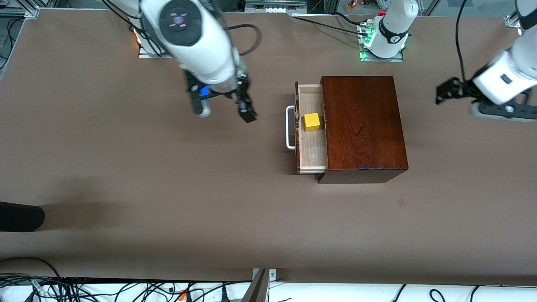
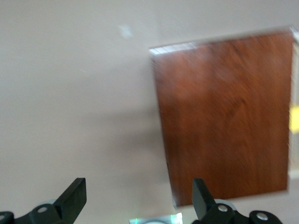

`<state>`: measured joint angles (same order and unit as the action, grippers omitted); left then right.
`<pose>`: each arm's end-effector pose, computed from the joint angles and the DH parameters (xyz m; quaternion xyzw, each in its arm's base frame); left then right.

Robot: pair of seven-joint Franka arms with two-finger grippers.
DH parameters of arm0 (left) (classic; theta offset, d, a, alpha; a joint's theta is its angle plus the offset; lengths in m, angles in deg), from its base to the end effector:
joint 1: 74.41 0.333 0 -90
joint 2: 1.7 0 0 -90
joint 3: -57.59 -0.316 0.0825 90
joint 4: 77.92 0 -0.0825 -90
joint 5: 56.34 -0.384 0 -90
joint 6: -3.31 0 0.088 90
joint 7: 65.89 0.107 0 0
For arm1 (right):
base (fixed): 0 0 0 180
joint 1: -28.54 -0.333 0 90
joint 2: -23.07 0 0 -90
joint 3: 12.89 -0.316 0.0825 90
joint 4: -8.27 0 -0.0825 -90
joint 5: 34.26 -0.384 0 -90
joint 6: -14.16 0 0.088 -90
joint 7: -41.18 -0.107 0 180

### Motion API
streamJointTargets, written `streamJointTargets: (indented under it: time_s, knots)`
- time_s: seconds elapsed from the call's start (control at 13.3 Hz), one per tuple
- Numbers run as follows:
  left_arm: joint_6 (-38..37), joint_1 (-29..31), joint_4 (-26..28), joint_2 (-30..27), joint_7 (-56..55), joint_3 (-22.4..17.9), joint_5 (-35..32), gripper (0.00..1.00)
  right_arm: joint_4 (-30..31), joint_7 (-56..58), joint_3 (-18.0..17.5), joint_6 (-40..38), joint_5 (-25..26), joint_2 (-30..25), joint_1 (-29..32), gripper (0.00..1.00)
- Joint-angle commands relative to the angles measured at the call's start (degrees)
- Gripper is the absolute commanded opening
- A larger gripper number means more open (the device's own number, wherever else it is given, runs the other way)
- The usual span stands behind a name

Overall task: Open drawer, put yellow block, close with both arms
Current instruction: 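Raise the right gripper away while the left gripper reaches the drawer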

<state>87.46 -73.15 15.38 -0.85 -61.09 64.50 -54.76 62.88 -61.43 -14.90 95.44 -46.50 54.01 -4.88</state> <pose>0.5413 -0.0563 0.5817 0.9919 -0.0910 -0.0872 0.0140 0.5514 0.4140 0.5637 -0.8325 0.5408 0.1204 0.0071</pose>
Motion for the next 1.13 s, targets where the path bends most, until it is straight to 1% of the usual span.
streamJointTargets:
  time_s: [0.0, 0.08, 0.15, 0.23, 0.3, 0.38, 0.45, 0.53, 0.6, 0.75, 0.9, 0.98, 1.06]
  knots:
    - [-2.8, -0.1, -1.7, 2.0, 8.5, 5.9, 3.0, 1.0, 2.7, 25.1, 7.2, -8.0, 1.3, -3.9, 0.7, 1.0]
    - [-2.8, -0.2, -1.7, 3.4, 9.6, 8.4, 3.0, 1.0, 5.6, 35.3, 11.4, -8.7, 1.3, -6.6, 0.7, 1.0]
    - [-2.6, -0.3, -1.8, 4.8, 10.1, 11.3, 3.3, 1.0, 10.5, 45.2, 15.3, -8.1, 1.3, -10.2, 0.7, 1.0]
    - [-2.5, -0.3, -2.0, 6.4, 10.4, 14.4, 4.3, 1.0, 14.4, 52.5, 18.0, -6.9, 2.0, -13.0, 0.7, 1.0]
    - [-2.1, -0.4, -2.0, 8.0, 10.3, 17.7, 5.4, 1.0, 17.9, 59.6, 19.2, -6.5, 4.0, -15.7, 1.7, 1.0]
    - [-0.5, -0.5, -2.1, 10.1, 10.3, 21.4, 5.6, 1.0, 21.6, 66.7, 19.1, -5.0, 6.4, -18.7, 4.0, 1.0]
    - [1.8, -0.8, -2.4, 12.6, 10.7, 23.8, 5.7, 1.0, 26.3, 73.3, 19.0, -2.1, 8.2, -21.9, 6.1, 1.0]
    - [3.9, -2.0, -3.7, 15.1, 11.0, 26.0, 5.6, 1.0, 31.4, 80.3, 18.8, 1.1, 9.4, -25.3, 9.1, 1.0]
    - [6.1, -3.9, -5.0, 17.6, 11.5, 26.7, 5.4, 1.0, 35.3, 86.3, 17.8, 3.6, 9.9, -27.7, 12.2, 1.0]
    - [12.5, -8.3, -5.8, 21.1, 16.1, 26.6, 5.2, 1.0, 36.3, 96.3, 13.4, 4.7, 10.8, -28.3, 20.5, 1.0]
    - [19.7, -12.6, -5.5, 23.9, 23.5, 26.4, 4.5, 1.0, 36.3, 103.7, 7.7, 6.6, 11.9, -28.2, 28.7, 1.0]
    - [23.1, -14.4, -5.1, 25.7, 26.2, 26.3, 1.1, 1.0, 36.4, 105.6, 6.4, 7.6, 12.0, -28.1, 30.9, 1.0]
    - [26.6, -15.9, -5.1, 28.3, 28.7, 26.6, -4.0, 1.0, 36.6, 105.8, 6.4, 7.8, 12.1, -28.1, 31.1, 1.0]
